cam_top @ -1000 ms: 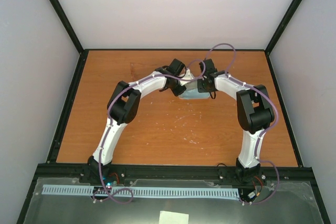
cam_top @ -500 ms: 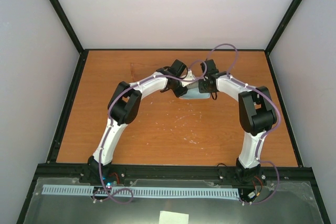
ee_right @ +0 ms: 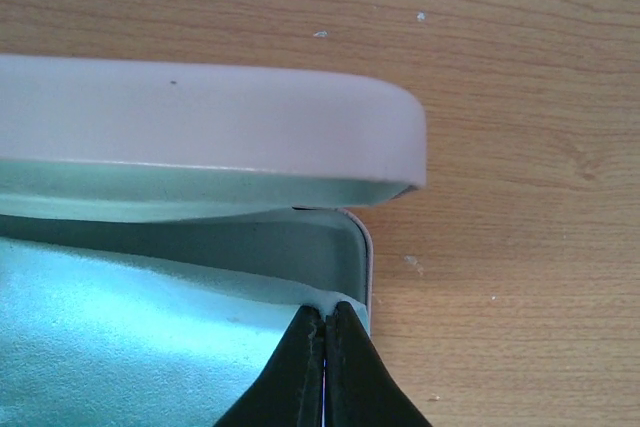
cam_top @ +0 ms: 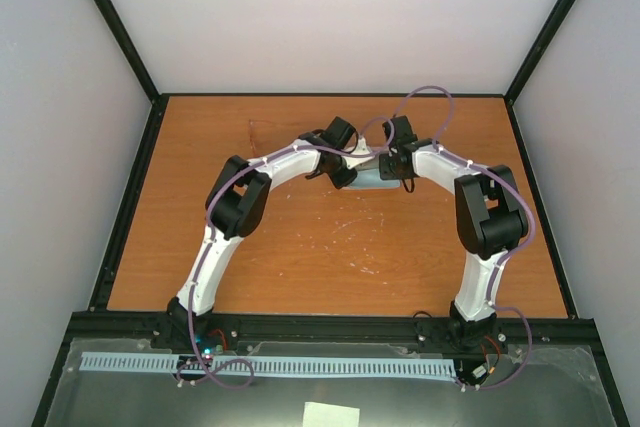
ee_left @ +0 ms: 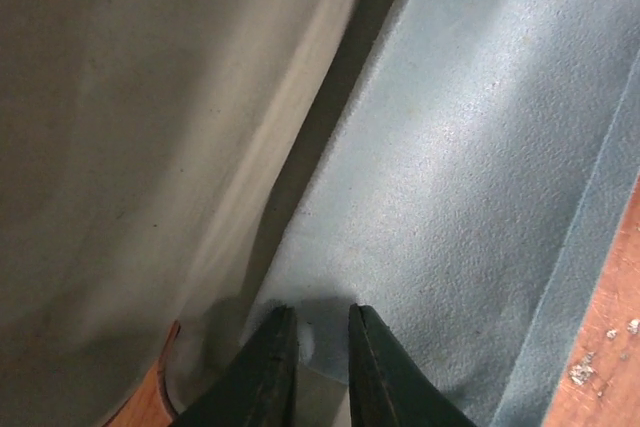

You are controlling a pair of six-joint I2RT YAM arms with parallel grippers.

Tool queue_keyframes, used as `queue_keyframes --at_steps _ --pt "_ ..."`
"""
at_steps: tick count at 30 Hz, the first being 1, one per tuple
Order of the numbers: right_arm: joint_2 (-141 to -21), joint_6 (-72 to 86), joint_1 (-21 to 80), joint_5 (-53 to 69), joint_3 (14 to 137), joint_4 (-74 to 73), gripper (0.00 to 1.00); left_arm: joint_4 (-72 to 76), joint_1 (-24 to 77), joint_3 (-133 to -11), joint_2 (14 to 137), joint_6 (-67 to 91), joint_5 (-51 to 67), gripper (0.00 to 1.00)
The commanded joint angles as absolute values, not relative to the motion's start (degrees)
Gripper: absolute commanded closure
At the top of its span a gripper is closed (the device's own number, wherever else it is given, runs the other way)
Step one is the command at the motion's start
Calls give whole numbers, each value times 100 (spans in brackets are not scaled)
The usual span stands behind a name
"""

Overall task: Organize the sunglasses
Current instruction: Place the glasses cleaning cloth in the sunglasses case.

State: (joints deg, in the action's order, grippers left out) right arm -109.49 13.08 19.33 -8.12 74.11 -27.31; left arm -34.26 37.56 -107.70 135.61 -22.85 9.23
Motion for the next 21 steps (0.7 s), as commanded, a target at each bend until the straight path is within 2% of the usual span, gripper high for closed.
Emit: queue_keyframes --at_steps 1,4,13,21 --pt "-10735 1347 1903 -837 7344 -2659 97 -3685 3854 -10636 13966 -2372 714 87" --pt "-10731 1344 1897 -840 7338 -2654 97 -3697 3857 -10649 14016 -2359 777 99" --pt "-10680 1371 1878 -815 7301 -2597 97 -3711 3867 -10576 13879 -2347 698 100" --pt "-10637 1371 1872 -770 7328 -2440 97 -3653 3759 -11101 13667 -2539 308 100"
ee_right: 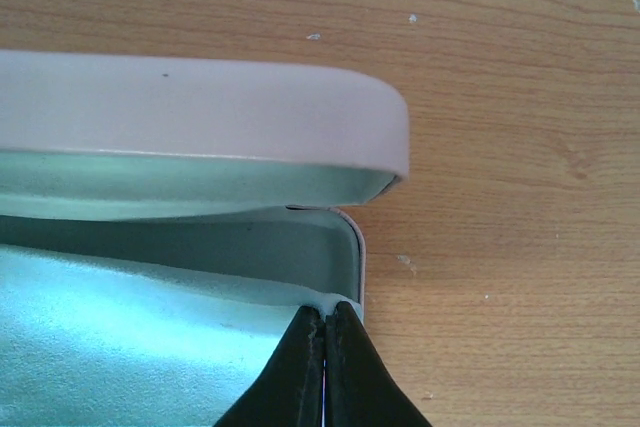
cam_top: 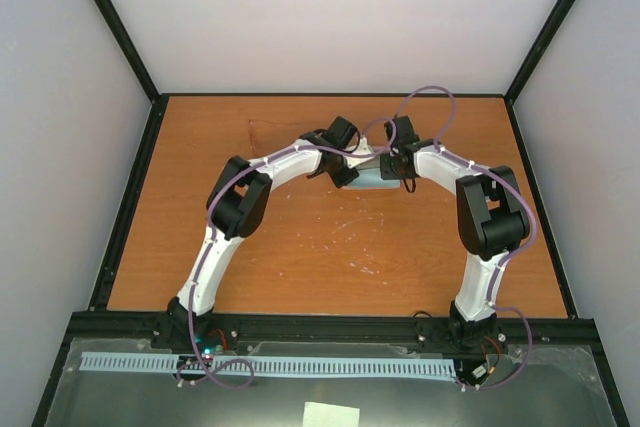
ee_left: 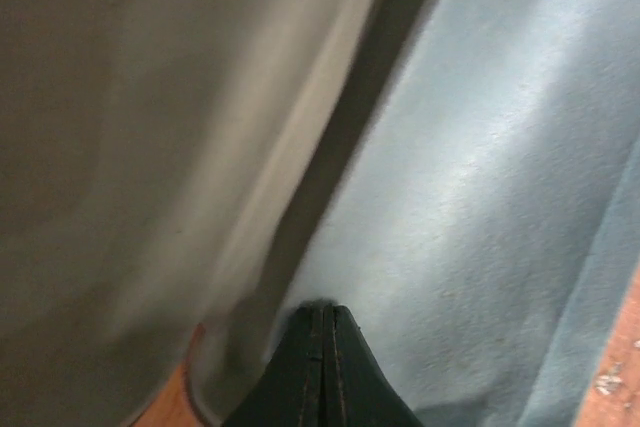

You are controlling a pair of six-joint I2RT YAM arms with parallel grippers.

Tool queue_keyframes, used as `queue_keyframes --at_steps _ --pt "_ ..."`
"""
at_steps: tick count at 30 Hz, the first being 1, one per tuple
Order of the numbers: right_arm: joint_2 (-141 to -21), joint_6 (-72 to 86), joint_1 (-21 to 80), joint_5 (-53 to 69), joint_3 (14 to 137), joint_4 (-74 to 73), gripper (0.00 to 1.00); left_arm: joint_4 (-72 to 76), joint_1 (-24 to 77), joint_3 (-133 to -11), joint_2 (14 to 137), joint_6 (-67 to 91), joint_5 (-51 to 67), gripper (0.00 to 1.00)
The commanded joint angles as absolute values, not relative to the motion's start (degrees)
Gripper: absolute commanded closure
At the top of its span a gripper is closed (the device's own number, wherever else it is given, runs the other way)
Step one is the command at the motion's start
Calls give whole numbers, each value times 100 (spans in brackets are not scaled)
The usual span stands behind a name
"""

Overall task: Organize the sunglasses
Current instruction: Place the glasses cleaning cloth in the sunglasses case.

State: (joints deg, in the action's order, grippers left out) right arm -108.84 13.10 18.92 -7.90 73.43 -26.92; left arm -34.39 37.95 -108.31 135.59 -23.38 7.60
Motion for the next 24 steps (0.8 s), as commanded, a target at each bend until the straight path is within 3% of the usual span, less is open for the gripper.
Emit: queue_keyframes --at_steps 1,15,18,24 --pt "-10676 1364 1875 -758 7344 -2438 97 -3651 3742 -11160 13668 -2552 281 100" --pt "-11115 1240 1872 -623 7639 -2411 96 -3563 3665 -11099 13439 -2429 237 99" --pt "-11238 1240 1855 -744 7728 -2547 87 -3552 3665 -11106 13330 -2337 321 92" --pt "-11146 1296 1825 -840 7697 -2534 54 -3523 3665 -11111 13038 -2131 640 80"
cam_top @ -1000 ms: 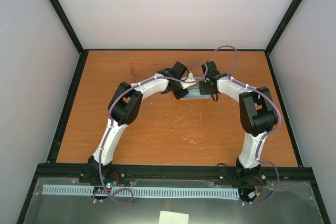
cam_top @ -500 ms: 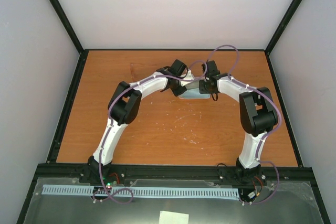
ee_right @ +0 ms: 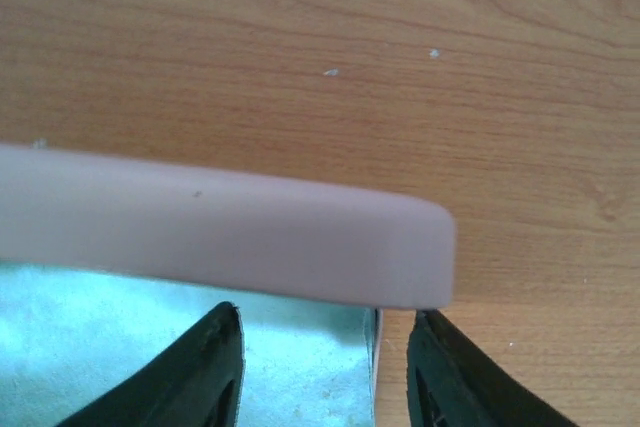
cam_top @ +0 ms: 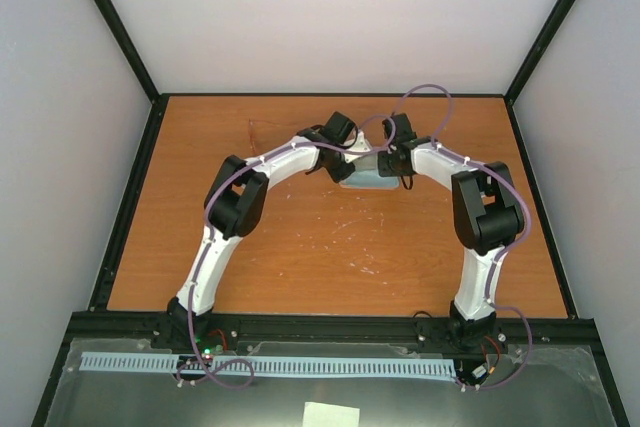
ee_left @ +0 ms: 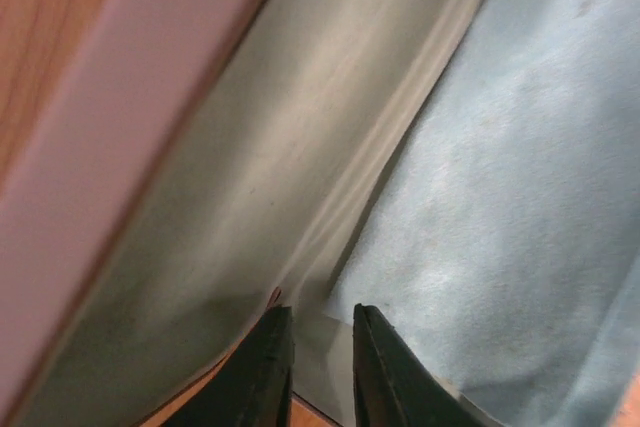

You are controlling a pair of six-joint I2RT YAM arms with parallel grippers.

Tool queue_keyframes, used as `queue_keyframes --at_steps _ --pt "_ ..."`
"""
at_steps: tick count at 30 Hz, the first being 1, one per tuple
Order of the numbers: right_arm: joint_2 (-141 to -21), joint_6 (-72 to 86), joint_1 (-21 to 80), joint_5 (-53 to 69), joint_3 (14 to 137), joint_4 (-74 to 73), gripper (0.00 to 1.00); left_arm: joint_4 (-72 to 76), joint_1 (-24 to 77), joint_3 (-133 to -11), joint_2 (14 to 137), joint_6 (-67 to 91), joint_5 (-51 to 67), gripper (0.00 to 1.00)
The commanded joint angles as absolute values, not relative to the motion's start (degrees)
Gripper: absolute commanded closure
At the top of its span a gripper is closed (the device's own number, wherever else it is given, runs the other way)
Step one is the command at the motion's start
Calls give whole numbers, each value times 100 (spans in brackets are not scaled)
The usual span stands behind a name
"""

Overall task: Organize the sunglasses
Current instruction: Place the glasses cleaning cloth in the sunglasses case.

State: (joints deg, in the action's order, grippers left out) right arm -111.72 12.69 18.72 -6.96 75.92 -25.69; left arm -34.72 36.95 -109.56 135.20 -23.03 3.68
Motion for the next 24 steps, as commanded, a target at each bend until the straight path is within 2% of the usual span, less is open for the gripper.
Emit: queue_keyframes --at_steps 1,4,10,11,14,15,16,19,24 --pt "-11117 1307 1828 -891 7701 -2523 52 -3522 3665 -11105 12983 -2080 734 78" --pt "-10958 1327 1820 -1073 7684 -2493 43 -3487 3665 -11080 12807 -1921 827 68" --pt "-10386 1397 1813 -1468 7695 -2506 43 -3433 3612 -10948 12432 -1606 1016 63" --pt "-10263 1440 1811 -1479 7650 -2518 47 -3443 3574 -10910 12362 -1555 1066 64" --pt "-9916 1567 1818 -1109 7371 -2435 82 -3455 3382 -10691 12108 -1406 1299 77" --pt "-9863 1616 1819 -948 7281 -2419 92 -3456 3292 -10598 12028 -1333 1380 82" --pt "-9857 1662 1827 -814 7223 -2443 96 -3463 3189 -10503 11954 -1278 1467 87" --pt "-10026 1758 1886 -607 7111 -2560 97 -3440 2823 -10146 11752 -1210 1690 92" --pt "-10379 1886 1972 -531 7055 -2647 97 -3322 2328 -9497 11430 -1152 1969 92"
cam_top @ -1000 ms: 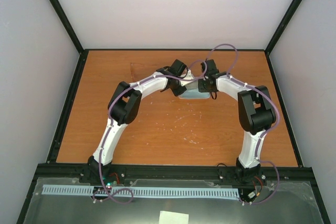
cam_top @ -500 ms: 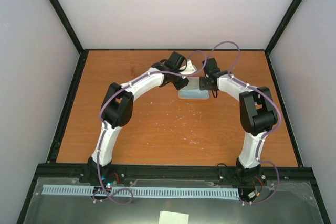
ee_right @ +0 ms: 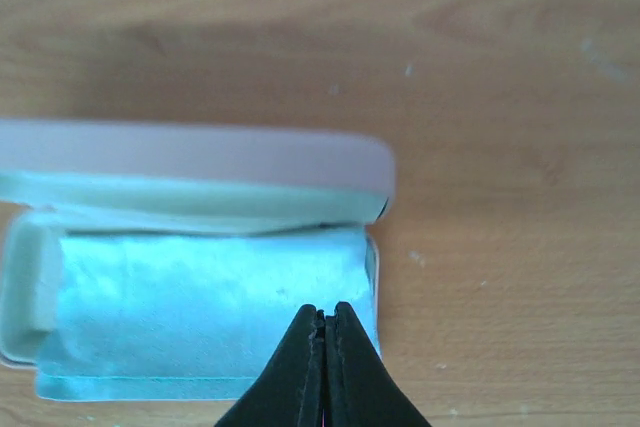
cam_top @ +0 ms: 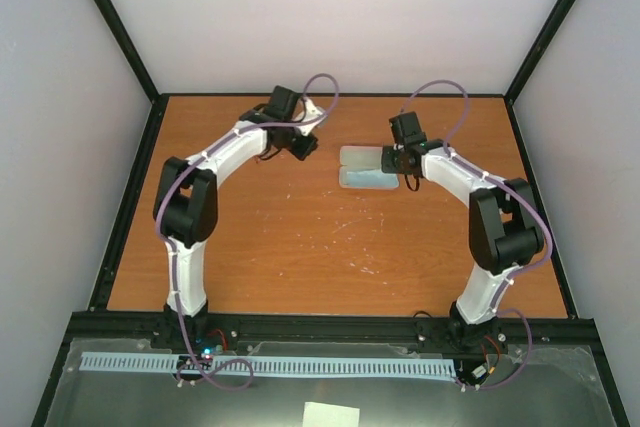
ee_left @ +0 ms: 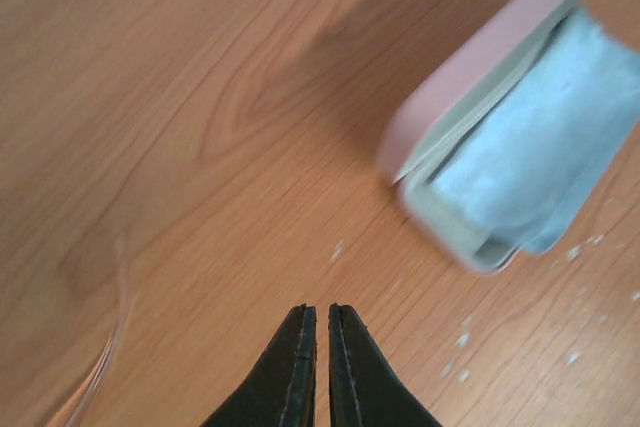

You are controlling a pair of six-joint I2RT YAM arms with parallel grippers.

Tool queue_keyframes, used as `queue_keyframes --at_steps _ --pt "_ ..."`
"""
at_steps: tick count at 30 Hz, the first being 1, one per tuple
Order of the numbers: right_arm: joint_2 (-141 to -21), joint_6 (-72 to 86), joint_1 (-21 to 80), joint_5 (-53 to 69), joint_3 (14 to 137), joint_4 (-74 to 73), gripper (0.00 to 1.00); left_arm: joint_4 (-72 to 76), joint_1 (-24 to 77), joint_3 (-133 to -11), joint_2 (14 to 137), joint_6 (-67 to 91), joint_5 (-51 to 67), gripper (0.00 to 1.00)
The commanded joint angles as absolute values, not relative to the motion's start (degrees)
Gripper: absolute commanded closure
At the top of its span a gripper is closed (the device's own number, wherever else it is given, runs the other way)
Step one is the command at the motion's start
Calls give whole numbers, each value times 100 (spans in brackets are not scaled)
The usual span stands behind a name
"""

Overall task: Organize the sunglasses
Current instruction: Place the glasses cleaning cloth in the sunglasses case.

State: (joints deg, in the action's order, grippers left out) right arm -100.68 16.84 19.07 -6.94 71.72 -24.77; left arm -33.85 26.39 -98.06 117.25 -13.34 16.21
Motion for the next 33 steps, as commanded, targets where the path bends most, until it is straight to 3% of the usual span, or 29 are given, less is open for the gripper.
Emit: queue_keyframes --at_steps 1,15,29,33 --pt "-10459 1916 1975 -538 7072 -2653 97 -3300 2258 -9426 11382 -1151 1983 92" --pt "-11624 1894 2033 -481 8031 -3000 97 -2943 1744 -8614 10926 -1090 2067 91" --pt "-12178 1954 2249 -350 8194 -3280 97 -2708 1688 -8242 10860 -1075 2084 90" --pt "-11855 2024 2288 -459 8247 -3260 97 -2652 1668 -8200 10830 -1105 1980 86"
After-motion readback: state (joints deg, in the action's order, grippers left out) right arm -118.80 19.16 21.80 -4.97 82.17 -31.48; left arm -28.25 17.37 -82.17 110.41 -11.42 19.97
